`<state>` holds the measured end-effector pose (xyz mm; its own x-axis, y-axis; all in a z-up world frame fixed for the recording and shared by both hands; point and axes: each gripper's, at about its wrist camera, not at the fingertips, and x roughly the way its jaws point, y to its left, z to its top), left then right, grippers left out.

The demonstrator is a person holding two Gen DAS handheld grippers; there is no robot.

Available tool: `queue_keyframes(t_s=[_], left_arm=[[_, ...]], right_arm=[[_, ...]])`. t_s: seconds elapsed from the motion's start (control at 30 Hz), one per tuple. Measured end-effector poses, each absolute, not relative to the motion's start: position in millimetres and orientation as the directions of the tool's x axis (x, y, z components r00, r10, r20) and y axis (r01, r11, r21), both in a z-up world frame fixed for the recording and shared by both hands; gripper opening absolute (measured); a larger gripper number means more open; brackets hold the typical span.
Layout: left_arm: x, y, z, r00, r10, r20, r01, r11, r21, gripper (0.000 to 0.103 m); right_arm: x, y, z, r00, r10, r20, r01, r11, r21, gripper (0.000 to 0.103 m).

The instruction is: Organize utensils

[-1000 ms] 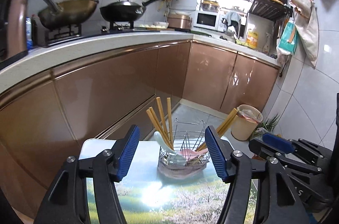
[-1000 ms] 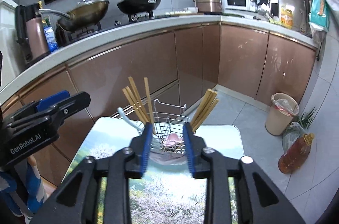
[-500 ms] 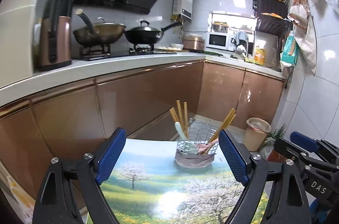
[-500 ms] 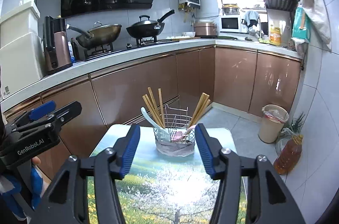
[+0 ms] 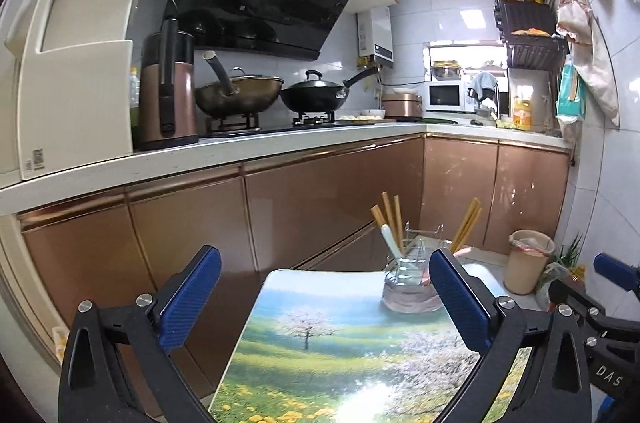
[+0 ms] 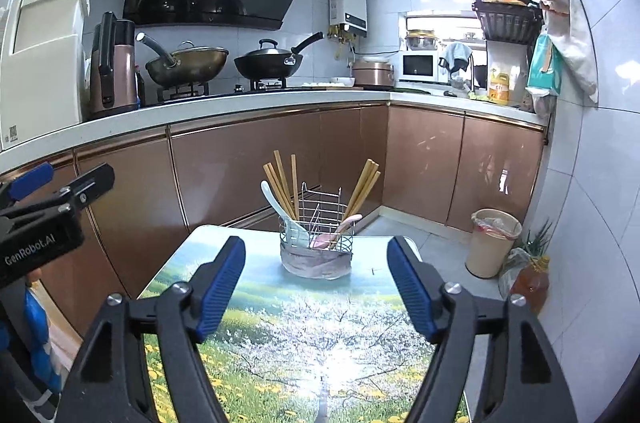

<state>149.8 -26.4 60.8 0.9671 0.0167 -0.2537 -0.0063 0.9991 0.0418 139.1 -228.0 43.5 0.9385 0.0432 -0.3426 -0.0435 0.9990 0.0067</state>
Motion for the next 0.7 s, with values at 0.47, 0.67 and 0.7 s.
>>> queue_keyframes(t_s=[0.47, 0.67, 0.7], left_arm=[[125, -14, 53, 0.966, 0.054, -0.254, -0.034, 0.996, 0.084, 0.103], [124, -14, 52, 0.966, 0.028, -0.256, -0.008, 0.997, 0.076, 0.103], [124, -14, 52, 0.966, 0.027, -0.256, -0.007, 0.997, 0.078, 0.103]], right_arm=[[131, -224, 43, 0.948, 0.035, -0.316, -0.039, 0.999, -0.006, 0.08], [140, -230, 30, 0.939, 0.032, -0.344, -0.032, 0.999, 0.006, 0.08], [142, -232, 27, 0.936, 0.031, -0.352, -0.029, 1.0, 0.011, 0.08]])
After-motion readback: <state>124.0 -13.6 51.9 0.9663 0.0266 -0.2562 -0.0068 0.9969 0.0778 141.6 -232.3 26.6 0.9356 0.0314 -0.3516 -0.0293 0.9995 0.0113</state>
